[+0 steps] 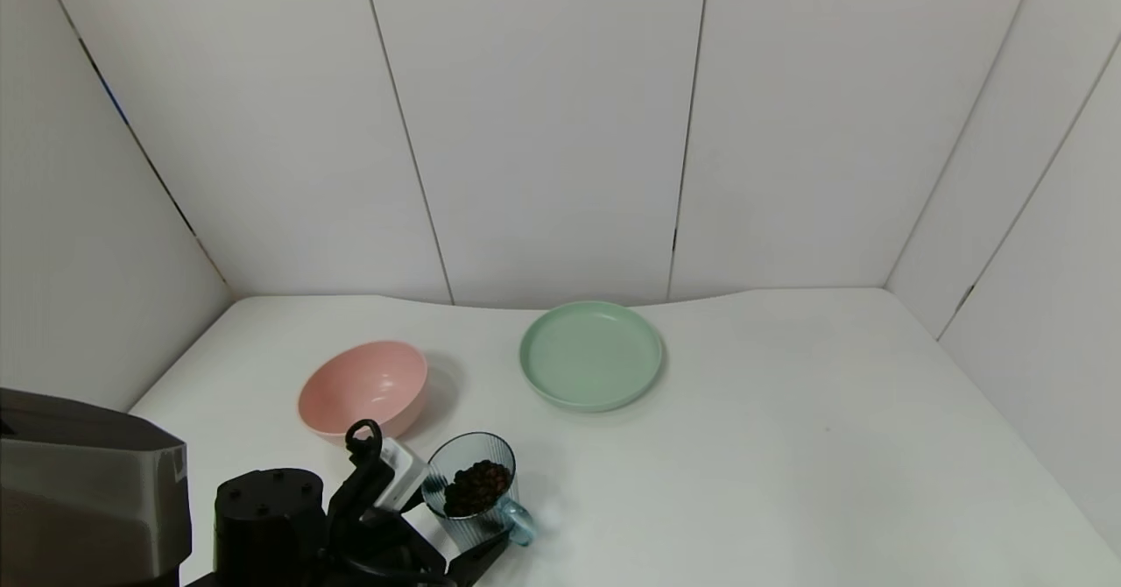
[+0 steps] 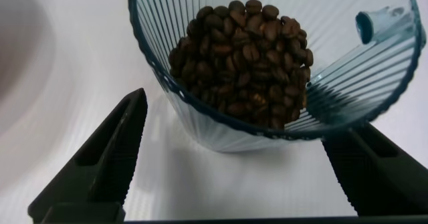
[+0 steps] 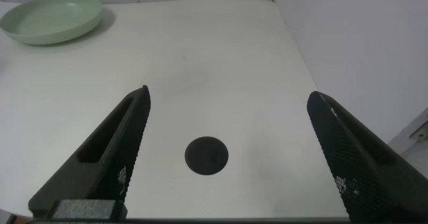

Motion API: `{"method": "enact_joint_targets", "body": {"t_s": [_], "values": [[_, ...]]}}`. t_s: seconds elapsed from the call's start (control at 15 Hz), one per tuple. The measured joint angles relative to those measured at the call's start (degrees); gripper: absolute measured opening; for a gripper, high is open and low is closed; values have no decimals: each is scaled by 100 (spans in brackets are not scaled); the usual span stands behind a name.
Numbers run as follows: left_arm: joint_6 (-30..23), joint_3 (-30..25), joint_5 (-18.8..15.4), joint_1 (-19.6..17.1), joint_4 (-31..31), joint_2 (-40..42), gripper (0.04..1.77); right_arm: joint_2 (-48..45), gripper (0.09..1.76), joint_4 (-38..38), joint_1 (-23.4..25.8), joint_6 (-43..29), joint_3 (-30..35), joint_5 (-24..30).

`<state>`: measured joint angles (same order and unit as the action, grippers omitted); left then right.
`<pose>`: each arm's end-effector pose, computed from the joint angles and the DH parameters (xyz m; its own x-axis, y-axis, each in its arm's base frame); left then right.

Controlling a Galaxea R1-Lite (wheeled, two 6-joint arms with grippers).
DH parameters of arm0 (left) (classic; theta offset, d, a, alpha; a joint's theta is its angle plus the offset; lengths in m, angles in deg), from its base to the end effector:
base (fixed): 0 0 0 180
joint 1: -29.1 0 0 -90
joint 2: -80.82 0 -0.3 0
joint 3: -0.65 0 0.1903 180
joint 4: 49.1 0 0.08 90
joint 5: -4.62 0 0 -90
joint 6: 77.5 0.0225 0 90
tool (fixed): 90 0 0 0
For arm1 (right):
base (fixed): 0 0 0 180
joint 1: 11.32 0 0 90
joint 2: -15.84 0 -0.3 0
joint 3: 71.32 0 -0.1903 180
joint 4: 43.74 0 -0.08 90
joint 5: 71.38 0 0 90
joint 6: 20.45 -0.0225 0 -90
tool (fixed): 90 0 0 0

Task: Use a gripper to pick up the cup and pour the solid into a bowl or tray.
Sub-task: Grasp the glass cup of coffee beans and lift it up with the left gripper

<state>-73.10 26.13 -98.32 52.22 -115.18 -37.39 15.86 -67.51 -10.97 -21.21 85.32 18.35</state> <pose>0.2039 -0.0925 0.0286 0.7132 -0.5480 -0.4371 0.5967 0.8018 -0.0316 -0.0228 0.0000 0.0747 0.9999 -0.0108 -0.0075 0.0109 0.9999 0.0132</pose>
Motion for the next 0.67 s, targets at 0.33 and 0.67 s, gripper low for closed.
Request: {"method": "enact_joint_targets", "body": {"t_s": [0.33,0.67], "values": [[-5,240,140,29,0,22,172,0,171,0,0,-2,0,-2],[-57,390,236,101,0,0,172,0,171,-1,0,-2,0,-2]]}}
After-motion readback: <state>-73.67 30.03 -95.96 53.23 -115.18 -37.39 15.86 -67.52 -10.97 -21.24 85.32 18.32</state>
